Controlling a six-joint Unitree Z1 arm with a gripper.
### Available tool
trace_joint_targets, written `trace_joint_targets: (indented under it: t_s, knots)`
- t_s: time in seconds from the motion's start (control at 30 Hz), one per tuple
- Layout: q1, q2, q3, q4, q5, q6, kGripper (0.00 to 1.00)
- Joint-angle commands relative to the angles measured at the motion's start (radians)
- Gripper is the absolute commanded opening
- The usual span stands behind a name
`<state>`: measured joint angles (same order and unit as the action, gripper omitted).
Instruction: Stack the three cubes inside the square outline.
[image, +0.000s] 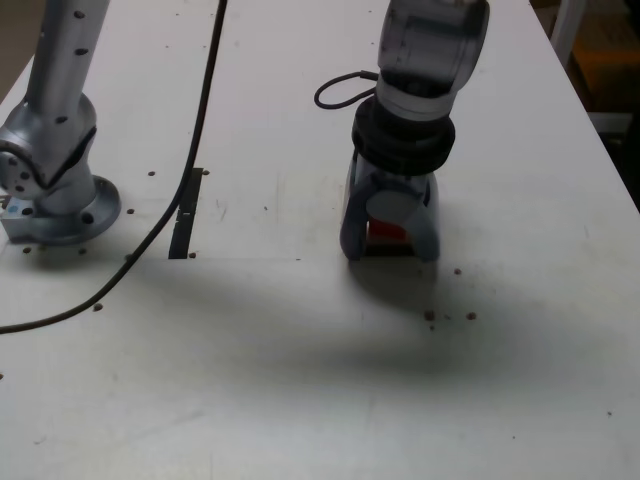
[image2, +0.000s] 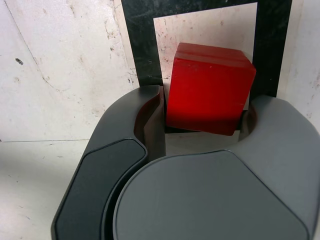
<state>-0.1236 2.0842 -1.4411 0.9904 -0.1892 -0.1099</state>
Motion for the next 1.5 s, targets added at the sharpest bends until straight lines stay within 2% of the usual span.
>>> trace_joint_targets:
  t_s: [0.0, 0.3, 0.53, 0.77, 0.97, 1.17, 1.47]
  knots:
    - [0.002, -0.001, 0.003, 0.002, -0.001, -0.001, 0.68]
    - [0.002, -0.029, 0.003, 0.027, 0.011, -0.002, 0.69]
    - [0.002, -0.106, -0.006, 0.100, 0.053, -0.031, 0.71]
    - [0.002, -0.146, -0.065, 0.173, 0.078, -0.046, 0.72]
    - [0.017, -0.141, -0.174, 0.264, 0.108, -0.049, 0.72]
    - [0.080, -0.115, -0.304, 0.387, 0.136, -0.030, 0.72]
    - [0.178, -0.063, -0.385, 0.458, 0.132, 0.031, 0.73]
